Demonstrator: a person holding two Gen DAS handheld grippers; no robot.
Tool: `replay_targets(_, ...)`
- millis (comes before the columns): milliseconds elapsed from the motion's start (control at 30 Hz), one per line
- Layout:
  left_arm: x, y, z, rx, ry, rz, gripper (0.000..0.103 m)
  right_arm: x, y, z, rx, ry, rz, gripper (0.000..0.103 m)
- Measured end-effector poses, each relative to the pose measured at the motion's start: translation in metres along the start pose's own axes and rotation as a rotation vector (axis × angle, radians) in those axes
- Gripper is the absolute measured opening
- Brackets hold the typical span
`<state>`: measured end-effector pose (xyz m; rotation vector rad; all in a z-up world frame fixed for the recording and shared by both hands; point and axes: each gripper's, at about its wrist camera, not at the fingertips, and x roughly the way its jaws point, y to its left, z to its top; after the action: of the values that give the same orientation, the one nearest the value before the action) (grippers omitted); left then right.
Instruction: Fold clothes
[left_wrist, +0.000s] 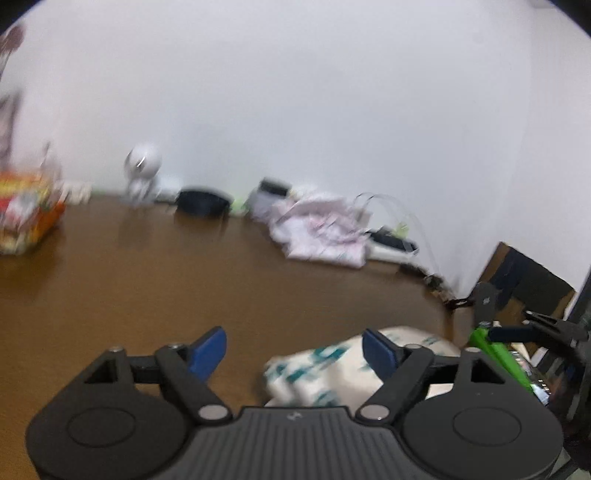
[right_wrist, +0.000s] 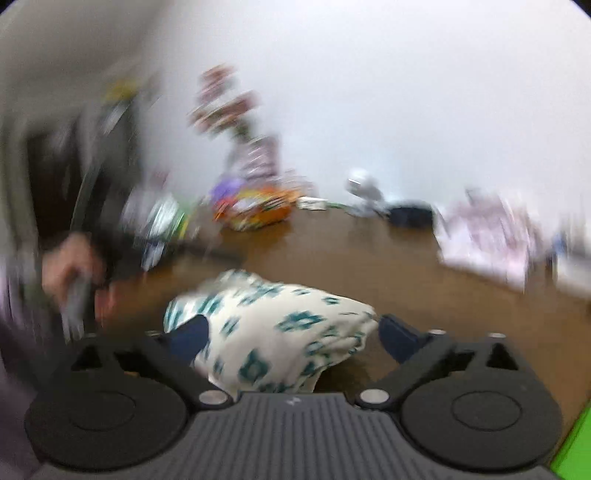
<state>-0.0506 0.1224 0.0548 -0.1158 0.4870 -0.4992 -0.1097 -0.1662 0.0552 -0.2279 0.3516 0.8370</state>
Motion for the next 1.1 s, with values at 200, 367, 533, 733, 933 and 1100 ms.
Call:
replay_targets(200, 0.016, -0.041, -0.005, 0.307, 0.096, -0.090, 0.083, 0.069, 0.048, -0.003, -0.511, 0.218, -0.024, 0.092)
replay_targets(367, -0.018, -0.060, -0.027, 0.652, 0.113, -0.200, 0.087, 0.081, 0.037, -0.002, -0.498, 0.297, 0.041, 0.077)
replay_targets(533, -0.009, -0.088, -0.079, 1.201, 0.149, -0.082, 0.092, 0.083, 0.035, 0.000, -0.506, 0.277, 0.057, 0.077)
replay_targets(733, 0.026, -0.074, -0.068, 1.255, 0.235, -0.129, 0.074, 0.083, 0.039, -0.009, -0.532, 0.283, 0.057, 0.079)
replay_targets(933, 0.025, -0.063, -0.047, 1.136, 0.256, -0.152, 0.042, 0.074, 0.040, 0.001, -0.449, 0.241, 0.069, 0.099)
replay_targets(1100, 0.020, -0.060, -0.046, 1.085, 0.269, -0.176, 0.038, 0.093, 0.027, 0.006, -0.378, 0.250, 0.058, 0.091)
